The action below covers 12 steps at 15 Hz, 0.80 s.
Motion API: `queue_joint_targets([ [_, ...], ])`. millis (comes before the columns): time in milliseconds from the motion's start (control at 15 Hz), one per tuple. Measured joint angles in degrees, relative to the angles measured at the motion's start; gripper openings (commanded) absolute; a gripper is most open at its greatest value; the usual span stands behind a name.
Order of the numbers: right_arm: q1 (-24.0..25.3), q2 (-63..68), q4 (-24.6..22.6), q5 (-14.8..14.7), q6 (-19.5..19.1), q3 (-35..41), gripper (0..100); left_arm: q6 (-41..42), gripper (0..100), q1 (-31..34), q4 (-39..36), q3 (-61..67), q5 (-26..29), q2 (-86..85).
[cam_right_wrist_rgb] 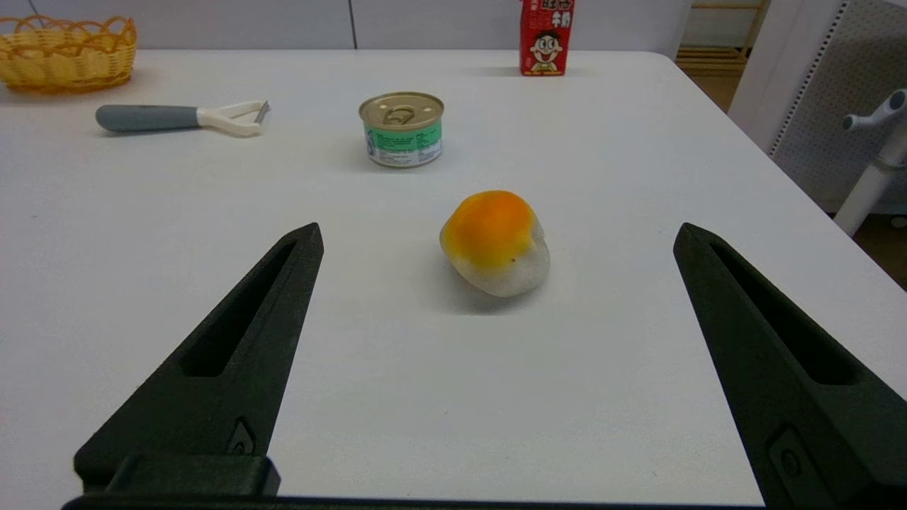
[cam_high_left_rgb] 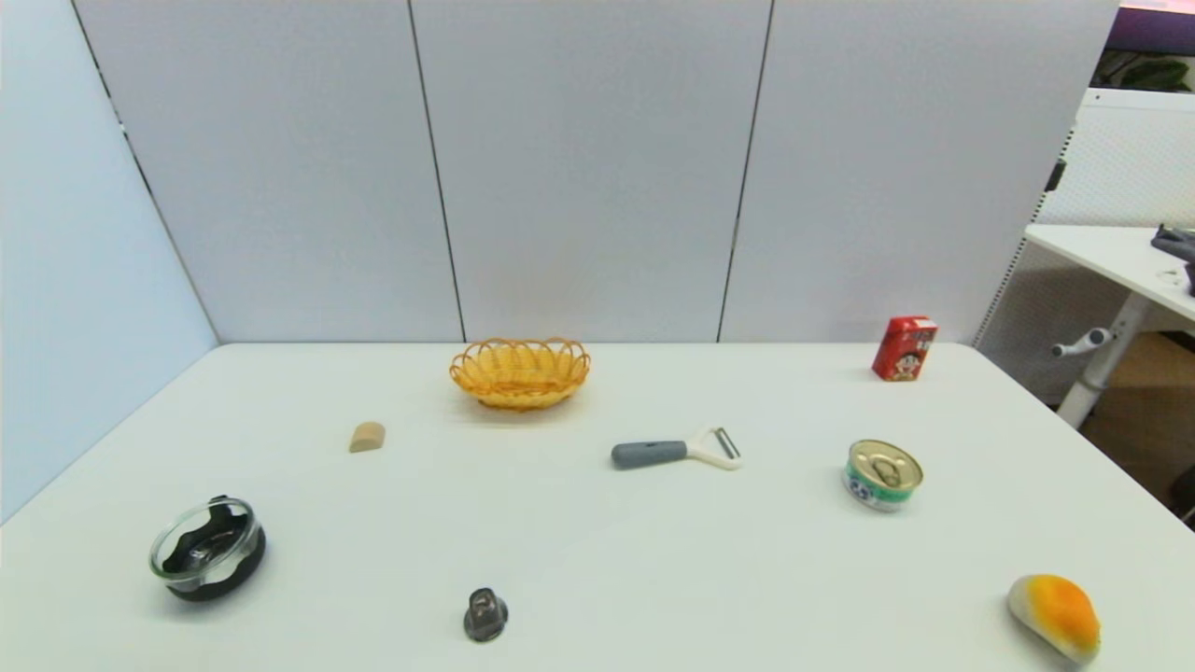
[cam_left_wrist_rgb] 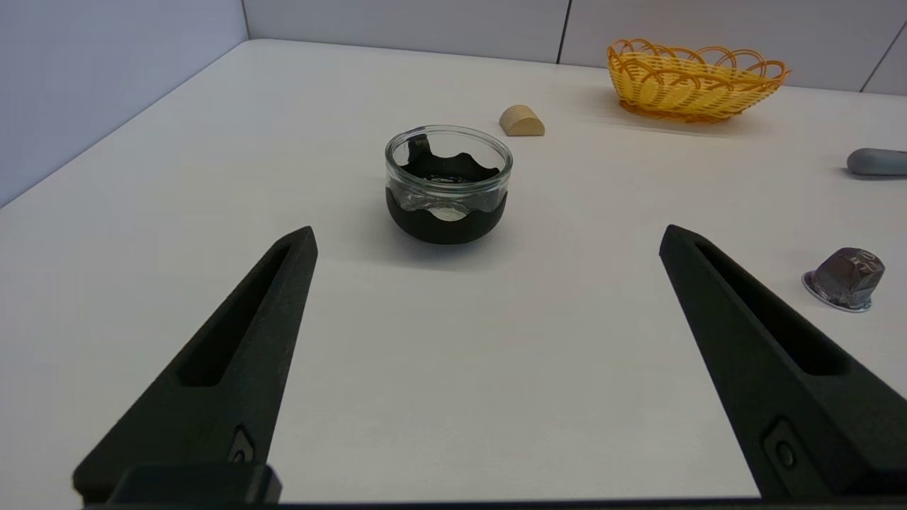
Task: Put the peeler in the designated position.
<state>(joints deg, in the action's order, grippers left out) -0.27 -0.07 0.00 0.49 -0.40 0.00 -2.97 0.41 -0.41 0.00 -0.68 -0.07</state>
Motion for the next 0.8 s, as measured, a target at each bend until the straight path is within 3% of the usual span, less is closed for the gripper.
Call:
queue_joint_targets([
  [800,0.02,0.0,0.0,0.0,0.02,0.0,100,-0.02,100,0.0,0.0,0.0,0.0,0.0],
])
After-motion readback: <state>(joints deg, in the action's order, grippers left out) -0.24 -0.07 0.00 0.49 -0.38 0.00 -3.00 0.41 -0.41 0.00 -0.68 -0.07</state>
